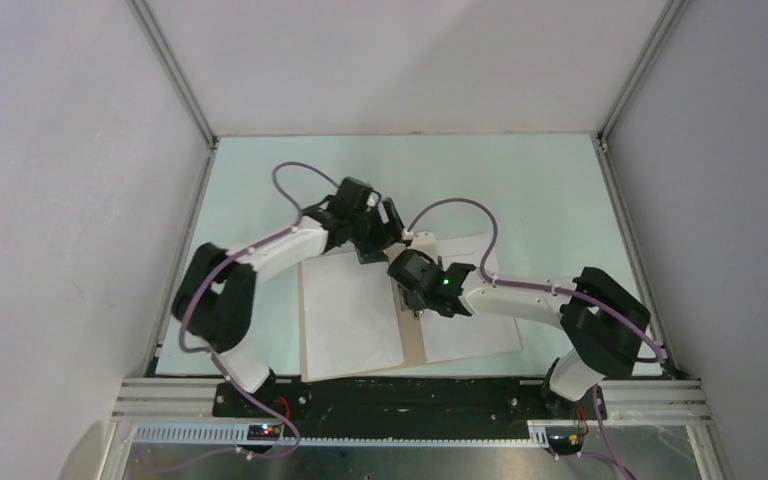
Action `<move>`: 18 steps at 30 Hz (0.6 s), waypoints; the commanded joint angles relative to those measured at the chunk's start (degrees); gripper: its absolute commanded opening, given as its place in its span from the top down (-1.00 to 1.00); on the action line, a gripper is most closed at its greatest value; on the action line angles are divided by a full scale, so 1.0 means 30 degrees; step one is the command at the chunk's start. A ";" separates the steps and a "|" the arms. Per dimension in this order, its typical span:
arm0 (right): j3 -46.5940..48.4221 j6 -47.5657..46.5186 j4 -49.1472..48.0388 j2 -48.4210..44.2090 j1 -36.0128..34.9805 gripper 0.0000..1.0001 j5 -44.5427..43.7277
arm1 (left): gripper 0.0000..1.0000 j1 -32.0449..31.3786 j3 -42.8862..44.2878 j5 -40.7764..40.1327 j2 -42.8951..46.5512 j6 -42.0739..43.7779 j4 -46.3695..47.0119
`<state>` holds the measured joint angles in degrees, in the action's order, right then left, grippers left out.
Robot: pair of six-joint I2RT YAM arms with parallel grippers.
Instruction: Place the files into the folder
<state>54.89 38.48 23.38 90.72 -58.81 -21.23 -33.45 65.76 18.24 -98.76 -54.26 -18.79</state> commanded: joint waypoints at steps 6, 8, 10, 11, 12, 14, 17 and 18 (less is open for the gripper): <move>0.2909 -0.1135 0.0684 0.3298 -0.0115 -0.10 -0.1340 | -0.98 0.4694 -0.5150 -0.1205 0.8823 0.1749 -0.0188; 0.3063 -0.1225 0.0584 0.3766 -0.0067 -0.05 -0.1090 | -0.99 0.5140 -0.7374 -0.2039 1.0510 0.2154 -0.0319; 0.3338 -0.1141 0.0956 0.4213 -0.0017 -0.02 -0.1165 | -0.99 0.5576 -0.8825 -0.2883 1.1951 0.2549 -0.0709; 0.3437 -0.1124 0.1050 0.4390 -0.0002 0.00 -0.1189 | -0.99 0.5697 -0.9249 -0.3362 1.2416 0.2701 -0.0886; 0.3453 -0.1112 0.1157 0.4448 0.0015 0.02 -0.1207 | -0.99 0.6030 -1.0094 -0.3608 1.3190 0.2946 -0.1260; 0.3475 -0.1255 0.1196 0.4613 0.0077 0.12 -0.1154 | -0.99 0.6563 -1.1216 -0.4134 1.4223 0.3216 -0.1742; 0.3473 -0.1678 0.1253 0.4769 0.0293 0.36 -0.0999 | -0.99 0.6955 -1.2221 -0.4971 1.5528 0.3594 -0.2678; 0.3471 -0.1744 0.1295 0.4784 0.0397 0.40 -0.0654 | -0.99 0.7018 -1.2485 -0.5188 1.5743 0.3677 -0.2881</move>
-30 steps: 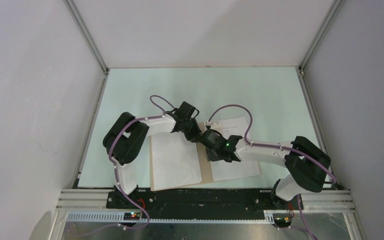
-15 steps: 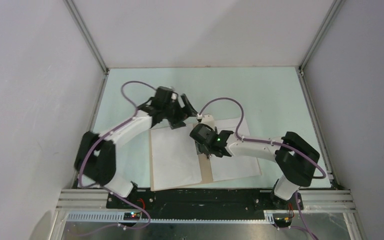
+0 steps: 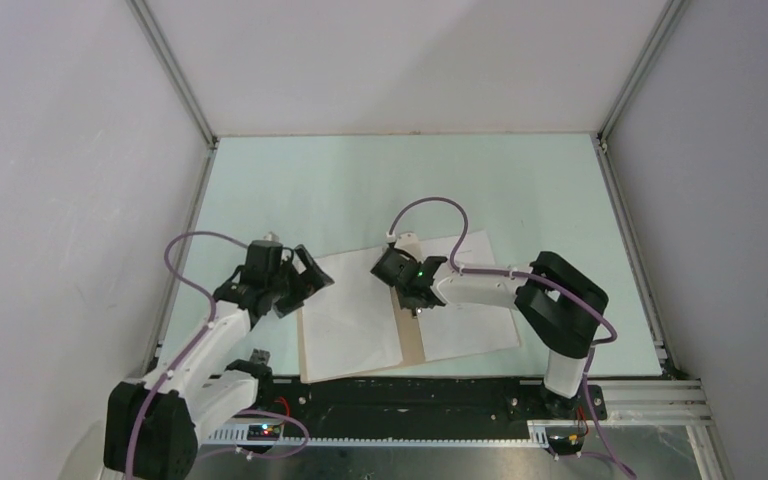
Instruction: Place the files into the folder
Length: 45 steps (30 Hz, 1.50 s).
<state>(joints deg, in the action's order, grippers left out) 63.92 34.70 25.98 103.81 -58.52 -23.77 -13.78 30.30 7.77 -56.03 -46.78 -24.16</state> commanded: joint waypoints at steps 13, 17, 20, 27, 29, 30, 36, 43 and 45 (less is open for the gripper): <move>-0.1178 -0.1663 -0.1457 -0.2423 0.4886 0.99 0.8603 | -0.99 0.0491 -0.0264 -0.3478 0.2135 0.1143 -0.3355; -0.1220 -0.1723 -0.1641 -0.3362 0.6068 1.00 1.0467 | -0.99 0.0483 -0.0322 -0.3073 0.1916 0.1035 -0.3342; -0.1212 -0.1687 -0.1705 -0.4200 0.6801 1.00 1.1248 | -0.99 0.0490 -0.0227 -0.2774 0.1584 0.1283 -0.3304; -0.0351 -0.2004 0.0227 -0.4361 0.6042 0.60 0.7899 | -0.99 0.0474 0.0039 -0.2064 0.1262 0.1451 -0.3206; -0.0146 -0.2065 0.0703 -0.3969 0.5164 0.30 0.5899 | -0.99 0.0490 0.0098 -0.2059 0.1298 0.1431 -0.3230; -0.0033 -0.1998 0.1035 -0.3788 0.4865 0.19 0.4714 | -0.99 0.0491 0.0111 -0.2076 0.1302 0.1397 -0.3241; 0.0847 -0.1431 0.1601 -0.1857 0.3041 0.27 0.2209 | -0.99 0.0491 0.0267 -0.2297 0.1122 0.1328 -0.3231; 0.1713 -0.1136 0.2343 -0.0007 0.2542 0.49 0.0932 | -0.99 0.0469 0.0288 -0.2301 0.1066 0.1328 -0.3231; 0.1771 -0.1100 0.2366 0.0186 0.2394 0.53 0.0776 | -0.99 0.0482 0.0279 -0.2320 0.1032 0.1327 -0.3226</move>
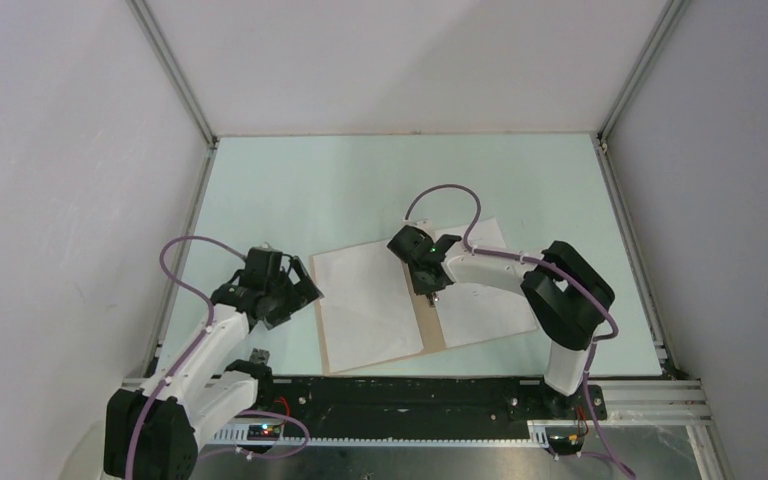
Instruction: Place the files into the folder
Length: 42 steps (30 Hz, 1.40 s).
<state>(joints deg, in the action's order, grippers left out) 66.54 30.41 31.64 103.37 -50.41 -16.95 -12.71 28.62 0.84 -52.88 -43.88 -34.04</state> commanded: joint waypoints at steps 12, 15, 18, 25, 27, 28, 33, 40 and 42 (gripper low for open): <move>0.1022 0.0617 0.0664 0.1619 -0.0584 0.76 -0.1635 | -0.99 0.0117 0.0831 -0.0042 -0.0149 0.0291 0.0074; 0.1286 0.0643 0.1091 0.2001 -0.0626 0.81 -0.1694 | -0.99 0.0114 0.0853 -0.0099 -0.0176 0.0195 0.0092; 0.1372 0.0814 0.1179 0.1925 -0.0867 0.72 -0.1908 | -0.99 0.0116 0.0882 -0.0133 -0.0110 0.0105 0.0056; 0.1493 0.1021 0.1252 0.2145 -0.0700 1.00 -0.1895 | -0.99 0.0118 0.0767 -0.0151 -0.0079 -0.0041 0.0068; 0.1487 0.1020 0.1186 0.1744 -0.0622 1.00 -0.1566 | -0.99 0.0129 0.0709 -0.0169 -0.0076 -0.0076 0.0090; 0.1490 0.0943 0.1059 0.1529 -0.0551 1.00 -0.1186 | -0.99 0.0132 0.0654 -0.0166 -0.0085 -0.0073 0.0154; 0.1746 0.0342 0.1042 -0.0427 0.0384 1.00 -0.0164 | -0.99 0.0111 0.0337 0.0042 0.0030 -0.0138 0.0360; 0.1901 0.0102 0.1366 -0.1727 0.1007 1.00 0.0642 | -0.99 0.0121 0.0040 0.0352 -0.0019 -0.0180 0.0700; 0.1903 0.0103 0.1314 -0.1923 0.1082 1.00 0.0893 | -0.99 0.0133 -0.0048 0.0535 -0.0098 -0.0196 0.0898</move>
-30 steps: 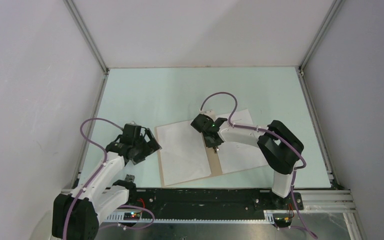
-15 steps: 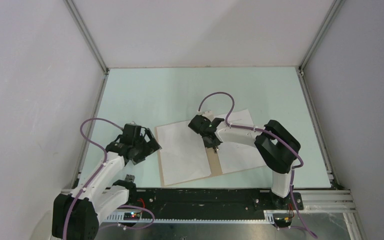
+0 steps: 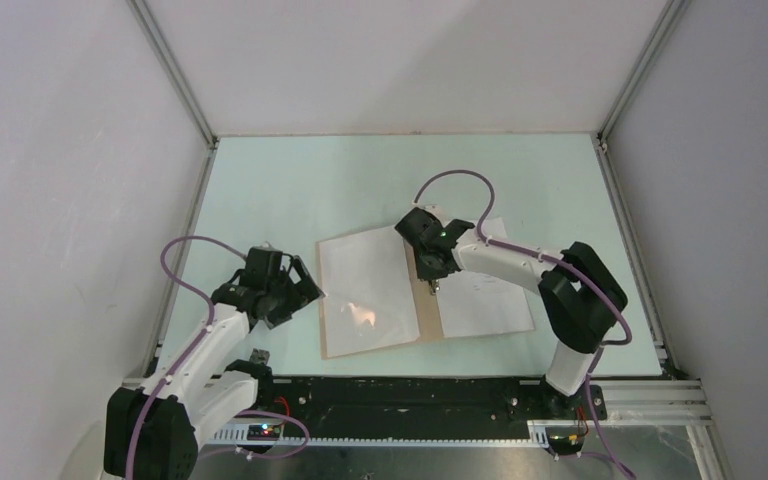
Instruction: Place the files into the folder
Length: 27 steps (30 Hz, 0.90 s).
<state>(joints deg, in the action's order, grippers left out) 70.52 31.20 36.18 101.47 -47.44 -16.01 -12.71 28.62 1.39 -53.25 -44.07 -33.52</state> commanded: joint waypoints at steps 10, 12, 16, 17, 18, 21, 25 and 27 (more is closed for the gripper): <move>0.0573 -0.0239 -0.0181 -0.2344 0.0868 1.00 0.1684 | -0.99 0.0128 -0.0600 0.2099 -0.0168 -0.0056 0.2574; 0.0575 -0.0304 -0.0140 -0.2610 0.1007 1.00 0.1961 | -0.99 0.0116 -0.0645 0.2376 -0.0290 -0.0032 0.2891; 0.0574 -0.0393 -0.0139 -0.3159 0.1414 1.00 0.2643 | -1.00 0.0118 -0.0749 0.3022 -0.0738 0.0204 0.3712; 0.0575 -0.0442 -0.0138 -0.3328 0.1451 1.00 0.2701 | -1.00 0.0131 -0.0750 0.3111 -0.0810 0.0241 0.3839; 0.0575 -0.0441 -0.0101 -0.3400 0.1515 1.00 0.2825 | -0.99 0.0133 -0.0773 0.3309 -0.0922 0.0320 0.4132; 0.0575 -0.0417 -0.0029 -0.3755 0.1674 1.00 0.3180 | -0.99 0.0118 -0.0796 0.3761 -0.1137 0.0565 0.4730; 0.0575 -0.0436 0.0015 -0.4288 0.1916 1.00 0.3673 | -0.99 0.0127 -0.0830 0.4073 -0.1492 0.0656 0.5153; 0.0575 -0.0424 0.0046 -0.4468 0.2079 1.00 0.3968 | -0.99 0.0119 -0.0857 0.4217 -0.1547 0.0607 0.5352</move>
<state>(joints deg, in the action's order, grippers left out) 70.52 30.76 36.64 91.70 -41.95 -6.57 -12.67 26.59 11.88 -57.52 -43.46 -20.99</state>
